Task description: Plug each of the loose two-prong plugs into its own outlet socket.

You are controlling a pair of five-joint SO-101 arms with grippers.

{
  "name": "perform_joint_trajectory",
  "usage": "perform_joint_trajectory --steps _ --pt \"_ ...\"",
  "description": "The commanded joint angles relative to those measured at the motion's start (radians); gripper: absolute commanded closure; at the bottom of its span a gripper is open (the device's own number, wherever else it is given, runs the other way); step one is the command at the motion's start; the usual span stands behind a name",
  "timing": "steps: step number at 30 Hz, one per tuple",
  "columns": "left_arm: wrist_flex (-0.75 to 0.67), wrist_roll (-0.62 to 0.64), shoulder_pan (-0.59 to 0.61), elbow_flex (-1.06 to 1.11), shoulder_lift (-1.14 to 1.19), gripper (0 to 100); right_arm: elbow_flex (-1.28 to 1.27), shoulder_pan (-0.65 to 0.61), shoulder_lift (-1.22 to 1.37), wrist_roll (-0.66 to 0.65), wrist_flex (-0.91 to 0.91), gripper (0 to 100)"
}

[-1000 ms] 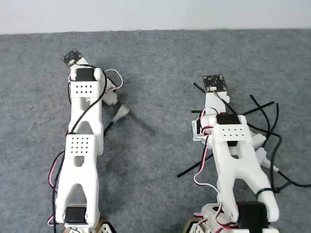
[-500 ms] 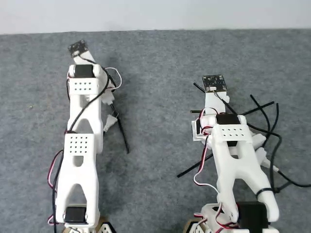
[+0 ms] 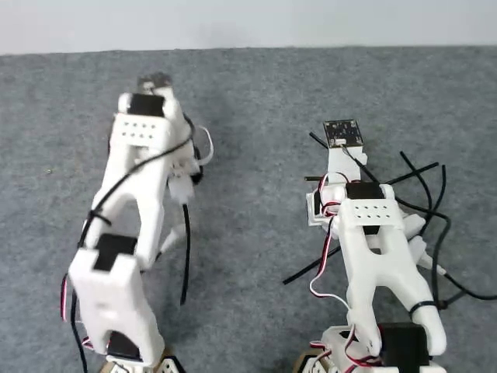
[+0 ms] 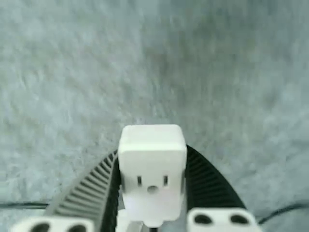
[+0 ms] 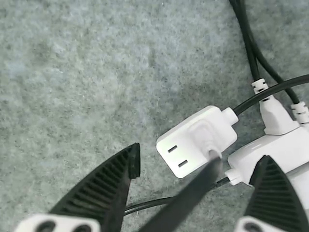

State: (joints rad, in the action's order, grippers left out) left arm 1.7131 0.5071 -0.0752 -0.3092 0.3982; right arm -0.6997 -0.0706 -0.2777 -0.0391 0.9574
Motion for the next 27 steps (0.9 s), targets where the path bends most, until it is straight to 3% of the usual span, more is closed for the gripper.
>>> perform_joint_trajectory --steps 1,5,11,15,21,27 --pt "-0.172 -0.057 -0.069 0.354 -0.195 99 0.005 -0.007 -0.001 -0.009 -0.012 64.5" --pt "-0.416 -0.164 -0.123 0.638 -0.245 99 0.005 -0.004 -0.001 -0.009 -0.012 64.5" --pt "-0.674 -0.164 -0.184 0.891 -0.322 98 0.005 -0.004 -0.001 -0.009 -0.012 64.5" --pt "-0.675 -0.164 -0.186 0.918 -0.348 94 0.005 -0.004 -0.001 -0.009 -0.010 64.5" --pt "-0.617 -0.163 -0.189 0.928 -0.362 73 0.003 -0.007 -0.001 -0.009 -0.010 64.5" --pt "-0.551 -0.170 -0.169 0.901 -0.531 70 -0.012 -0.008 -0.001 -0.011 -0.019 64.5"
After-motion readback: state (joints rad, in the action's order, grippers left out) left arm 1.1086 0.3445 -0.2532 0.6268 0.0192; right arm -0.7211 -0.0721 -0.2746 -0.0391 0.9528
